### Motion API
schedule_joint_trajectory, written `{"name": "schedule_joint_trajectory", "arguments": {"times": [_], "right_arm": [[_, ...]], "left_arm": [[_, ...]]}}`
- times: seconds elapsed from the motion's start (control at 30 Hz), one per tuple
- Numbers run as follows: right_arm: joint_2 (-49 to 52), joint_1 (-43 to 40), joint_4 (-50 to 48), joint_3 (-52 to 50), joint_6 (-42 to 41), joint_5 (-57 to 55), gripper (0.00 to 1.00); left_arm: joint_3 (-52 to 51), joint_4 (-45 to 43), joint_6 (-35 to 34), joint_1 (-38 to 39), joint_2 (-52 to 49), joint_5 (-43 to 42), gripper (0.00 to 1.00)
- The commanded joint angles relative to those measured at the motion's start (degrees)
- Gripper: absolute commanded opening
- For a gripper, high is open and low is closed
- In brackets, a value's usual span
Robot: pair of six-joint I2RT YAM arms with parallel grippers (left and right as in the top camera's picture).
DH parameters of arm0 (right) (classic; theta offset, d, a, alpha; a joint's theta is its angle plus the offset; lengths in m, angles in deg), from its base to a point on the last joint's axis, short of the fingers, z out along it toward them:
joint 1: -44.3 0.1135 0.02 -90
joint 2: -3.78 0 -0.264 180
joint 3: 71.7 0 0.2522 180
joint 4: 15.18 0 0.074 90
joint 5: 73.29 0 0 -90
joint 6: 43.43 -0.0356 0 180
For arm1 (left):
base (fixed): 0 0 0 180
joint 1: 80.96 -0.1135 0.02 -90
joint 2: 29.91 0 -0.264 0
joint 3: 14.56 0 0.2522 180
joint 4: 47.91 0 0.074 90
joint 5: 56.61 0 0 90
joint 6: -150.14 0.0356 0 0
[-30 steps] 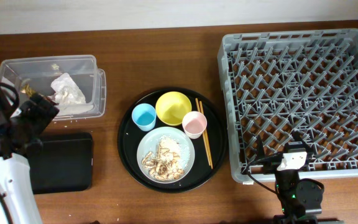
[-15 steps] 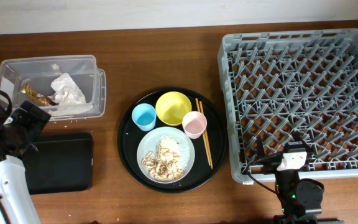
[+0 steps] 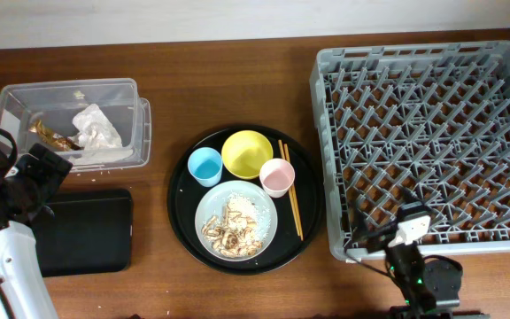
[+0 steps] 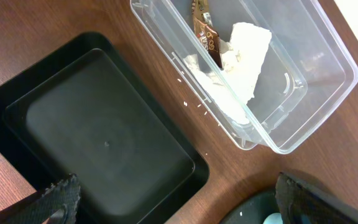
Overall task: Sort waste into correct bins and load items into the dishwasher rack
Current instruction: 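Move the right gripper from the rack toward the pink cup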
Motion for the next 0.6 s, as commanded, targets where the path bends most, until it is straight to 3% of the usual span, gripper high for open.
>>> {"name": "schedule_joint_trajectory", "arguments": {"times": [0.0,0.03,0.1,0.13,0.2,0.27,0.37,0.47,0.53,0.57], "right_arm": [[-0.4,-0.3,-5.0,-0.4,-30.4,42.6,0.99],[-0.4,-0.3,-6.7,-0.4,-41.1,43.5,0.99],[-0.4,-0.3,-9.0,-0.4,-51.6,39.0,0.99],[-0.4,-0.3,-15.9,-0.4,-57.2,37.9,0.99],[-0.4,-0.3,-33.5,1.3,-61.8,35.0,0.99],[0.3,-0.4,-31.1,8.0,-62.1,29.1,0.98],[6.6,-0.4,-21.7,21.2,-52.5,26.7,0.98],[27.0,-0.3,7.9,46.5,-31.7,27.6,0.98],[37.7,-0.3,19.8,57.7,-25.0,27.6,0.98],[49.2,0.7,32.8,70.3,-17.3,27.5,0.98]], "left_arm": [[0.2,0.1,-0.7,-0.3,0.4,0.6,0.99],[0.2,0.1,-0.7,-0.3,0.4,0.6,0.99],[0.2,0.1,-0.7,-0.3,0.4,0.6,0.99],[0.2,0.1,-0.7,-0.3,0.4,0.6,0.99],[0.2,0.1,-0.7,-0.3,0.4,0.6,0.99],[0.2,0.1,-0.7,-0.3,0.4,0.6,0.99],[0.2,0.1,-0.7,-0.3,0.4,0.6,0.99],[0.2,0.1,-0.7,-0.3,0.4,0.6,0.99],[0.2,0.1,-0.7,-0.3,0.4,0.6,0.99],[0.2,0.1,-0.7,-0.3,0.4,0.6,0.99]]}}
